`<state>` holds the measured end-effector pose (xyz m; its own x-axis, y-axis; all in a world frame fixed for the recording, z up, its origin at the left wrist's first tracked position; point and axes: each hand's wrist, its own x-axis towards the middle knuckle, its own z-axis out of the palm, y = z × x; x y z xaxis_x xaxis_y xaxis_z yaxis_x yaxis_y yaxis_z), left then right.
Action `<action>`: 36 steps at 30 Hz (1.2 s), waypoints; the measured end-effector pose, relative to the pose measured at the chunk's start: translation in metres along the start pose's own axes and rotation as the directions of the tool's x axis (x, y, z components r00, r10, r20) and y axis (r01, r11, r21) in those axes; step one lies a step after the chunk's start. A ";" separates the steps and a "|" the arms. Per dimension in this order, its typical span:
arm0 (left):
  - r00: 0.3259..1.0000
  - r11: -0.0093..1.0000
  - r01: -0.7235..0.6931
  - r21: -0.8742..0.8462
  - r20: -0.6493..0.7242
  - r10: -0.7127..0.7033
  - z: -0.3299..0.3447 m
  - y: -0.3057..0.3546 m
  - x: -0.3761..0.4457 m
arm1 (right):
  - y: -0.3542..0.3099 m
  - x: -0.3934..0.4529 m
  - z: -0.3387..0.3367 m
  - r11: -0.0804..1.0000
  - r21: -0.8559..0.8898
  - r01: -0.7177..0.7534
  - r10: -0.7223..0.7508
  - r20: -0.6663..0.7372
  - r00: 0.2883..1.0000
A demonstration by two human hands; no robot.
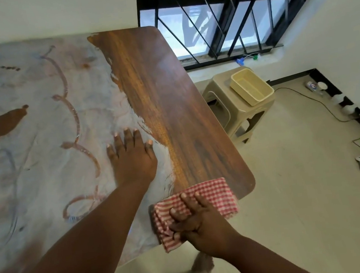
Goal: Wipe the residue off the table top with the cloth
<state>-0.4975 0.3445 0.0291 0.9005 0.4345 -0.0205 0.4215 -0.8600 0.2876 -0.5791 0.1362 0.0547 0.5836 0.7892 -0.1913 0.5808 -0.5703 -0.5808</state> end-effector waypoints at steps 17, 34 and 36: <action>0.967 0.965 -0.188 0.182 0.205 0.150 -0.023 -0.023 0.010 | 0.050 0.044 -0.019 0.784 -0.324 0.529 -0.412 0.365 0.835; 0.984 0.971 0.122 0.205 0.099 -0.145 -0.049 -0.068 -0.002 | 0.032 0.135 -0.060 0.787 -0.289 0.545 -0.429 0.379 0.820; 0.989 0.971 0.094 0.219 0.090 -0.116 -0.053 -0.074 0.001 | 0.046 0.117 -0.062 0.776 -0.229 0.587 -0.459 0.434 0.775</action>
<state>-0.5329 0.4225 0.0586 0.8512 0.5059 -0.1396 0.5179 -0.8528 0.0671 -0.4493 0.1885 0.0546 -0.0603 0.9725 -0.2250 0.9235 -0.0312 -0.3824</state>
